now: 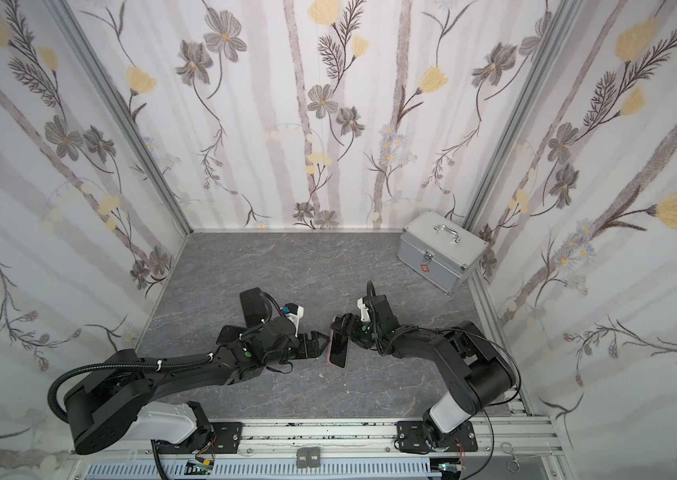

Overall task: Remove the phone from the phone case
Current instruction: 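Lift the phone with the right gripper while the left gripper reaches toward it, then grasp the pink case edge with the left gripper and raise the phone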

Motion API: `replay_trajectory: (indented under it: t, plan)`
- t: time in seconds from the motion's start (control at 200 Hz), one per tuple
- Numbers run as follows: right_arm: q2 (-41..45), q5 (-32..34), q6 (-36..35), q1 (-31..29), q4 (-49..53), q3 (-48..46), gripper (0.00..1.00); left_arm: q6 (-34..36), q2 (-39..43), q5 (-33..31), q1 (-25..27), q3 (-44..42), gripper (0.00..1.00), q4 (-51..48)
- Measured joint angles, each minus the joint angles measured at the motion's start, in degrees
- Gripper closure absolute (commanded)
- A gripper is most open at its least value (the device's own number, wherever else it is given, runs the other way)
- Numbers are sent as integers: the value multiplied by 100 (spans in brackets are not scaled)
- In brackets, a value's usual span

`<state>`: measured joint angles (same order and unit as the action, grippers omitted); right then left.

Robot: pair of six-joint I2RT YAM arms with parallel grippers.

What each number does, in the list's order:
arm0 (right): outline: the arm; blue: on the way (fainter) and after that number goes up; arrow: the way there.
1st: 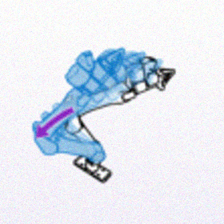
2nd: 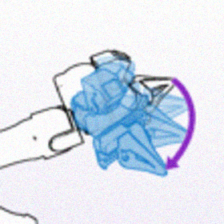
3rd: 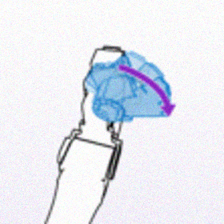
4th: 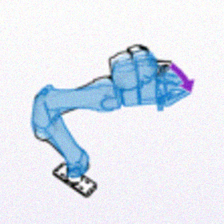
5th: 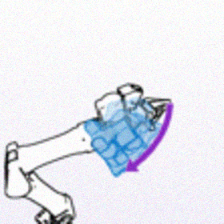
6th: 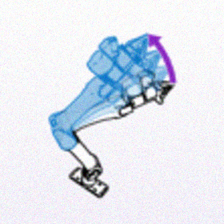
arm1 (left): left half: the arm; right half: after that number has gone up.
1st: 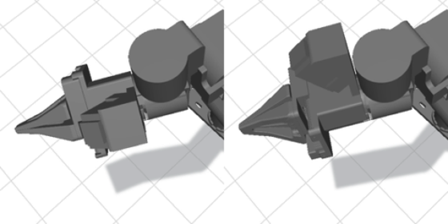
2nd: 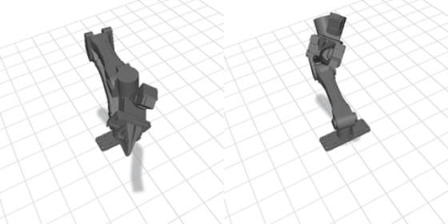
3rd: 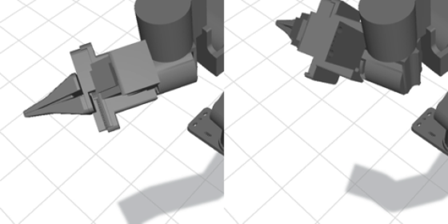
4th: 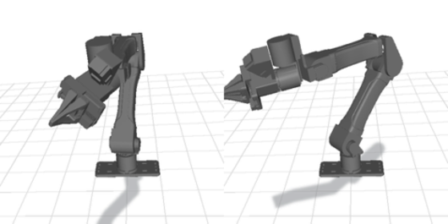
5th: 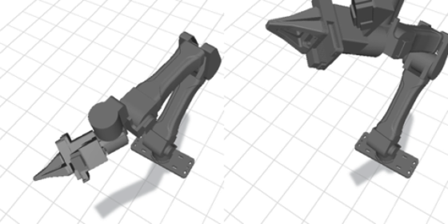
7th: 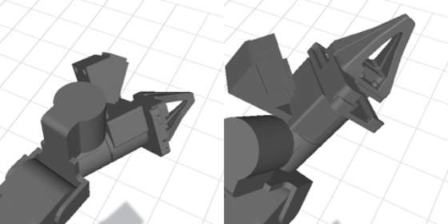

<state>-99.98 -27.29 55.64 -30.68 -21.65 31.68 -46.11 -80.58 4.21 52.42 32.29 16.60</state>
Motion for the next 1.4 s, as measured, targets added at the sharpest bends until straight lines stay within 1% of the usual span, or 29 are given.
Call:
replay_trajectory:
  t: [0.22,0.565,0.709,0.834,0.929,0.984,1.074,1.159,1.234,1.399]
  plan:
    - [2,-83,326,39,-334,-146,41,2,-684,164,306,334,38,310]
    - [129,-90,507,153,-326,-262,42,-2,-1032,267,426,402,64,354]
    - [109,-129,540,170,-339,-256,42,-2,-1145,297,426,411,78,372]
    - [131,-129,542,175,-317,-256,39,0,-1220,308,428,533,89,361]
    - [249,-33,581,181,-197,-269,34,0,-1279,299,431,669,100,229]
    - [369,24,577,188,-105,-280,30,9,-1283,280,437,758,100,149]
    - [730,269,529,205,87,-282,18,111,-1276,247,437,968,100,0]
    - [1255,444,455,229,382,-238,7,225,-1185,125,435,1154,100,-140]
    - [1777,555,221,232,614,-109,1,269,-1071,-94,398,1257,100,-472]
    - [3071,1388,-297,256,1121,37,0,575,-887,-446,378,1674,100,-1202]
